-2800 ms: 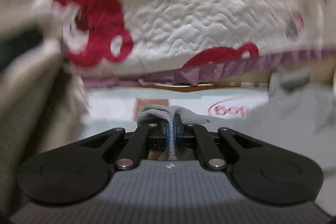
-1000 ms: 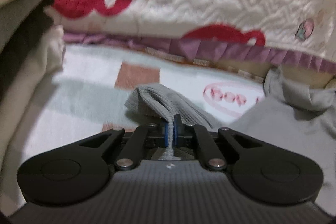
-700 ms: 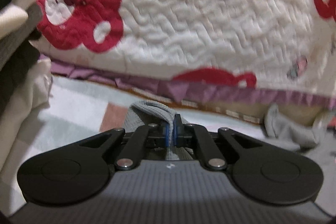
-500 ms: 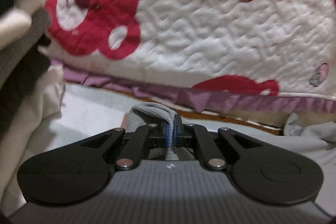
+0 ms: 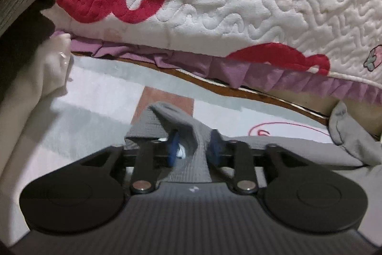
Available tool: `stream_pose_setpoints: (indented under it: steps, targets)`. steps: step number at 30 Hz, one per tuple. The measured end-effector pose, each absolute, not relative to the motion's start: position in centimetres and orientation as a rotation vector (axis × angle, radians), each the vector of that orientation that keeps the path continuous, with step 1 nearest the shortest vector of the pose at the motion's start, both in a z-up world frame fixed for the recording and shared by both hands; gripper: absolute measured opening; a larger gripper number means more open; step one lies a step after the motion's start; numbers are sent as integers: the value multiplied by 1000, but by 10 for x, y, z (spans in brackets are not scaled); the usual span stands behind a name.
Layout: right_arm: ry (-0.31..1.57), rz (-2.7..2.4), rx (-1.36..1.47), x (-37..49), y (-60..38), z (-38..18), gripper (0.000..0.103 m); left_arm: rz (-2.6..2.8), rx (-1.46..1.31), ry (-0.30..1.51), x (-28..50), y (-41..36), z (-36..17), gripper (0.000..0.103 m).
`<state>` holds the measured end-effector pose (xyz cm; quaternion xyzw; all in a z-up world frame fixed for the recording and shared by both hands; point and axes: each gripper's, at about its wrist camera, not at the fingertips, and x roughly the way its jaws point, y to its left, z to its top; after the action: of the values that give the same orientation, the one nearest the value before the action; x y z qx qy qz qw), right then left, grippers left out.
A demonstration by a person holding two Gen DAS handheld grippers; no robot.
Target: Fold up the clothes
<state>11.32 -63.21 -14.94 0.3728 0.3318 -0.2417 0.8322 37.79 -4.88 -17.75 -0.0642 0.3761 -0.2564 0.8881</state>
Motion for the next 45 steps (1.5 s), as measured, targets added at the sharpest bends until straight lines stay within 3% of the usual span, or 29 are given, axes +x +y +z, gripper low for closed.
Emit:
stream_pose_setpoints:
  steps: [1, 3, 11, 24, 34, 40, 45]
  targets:
    - [684, -529, 796, 107, -630, -150, 38, -541, -135, 784, 376, -48, -174, 41]
    - [645, -575, 815, 90, -628, -152, 47, -553, -144, 776, 373, -48, -168, 42]
    - [563, -709, 871, 20, -624, -159, 47, -540, -126, 824, 368, -54, -152, 46]
    - [691, -590, 760, -52, -537, -169, 48, -631, -25, 933, 268, -17, -133, 57]
    - [794, -380, 607, -89, -476, -155, 51, -578, -336, 1233, 188, 70, -135, 57]
    - [807, -291, 558, -117, -450, -161, 52, -565, -143, 1303, 135, 53, -110, 60]
    - [792, -283, 557, -155, -447, -165, 52, -470, -227, 1380, 106, 65, -123, 62]
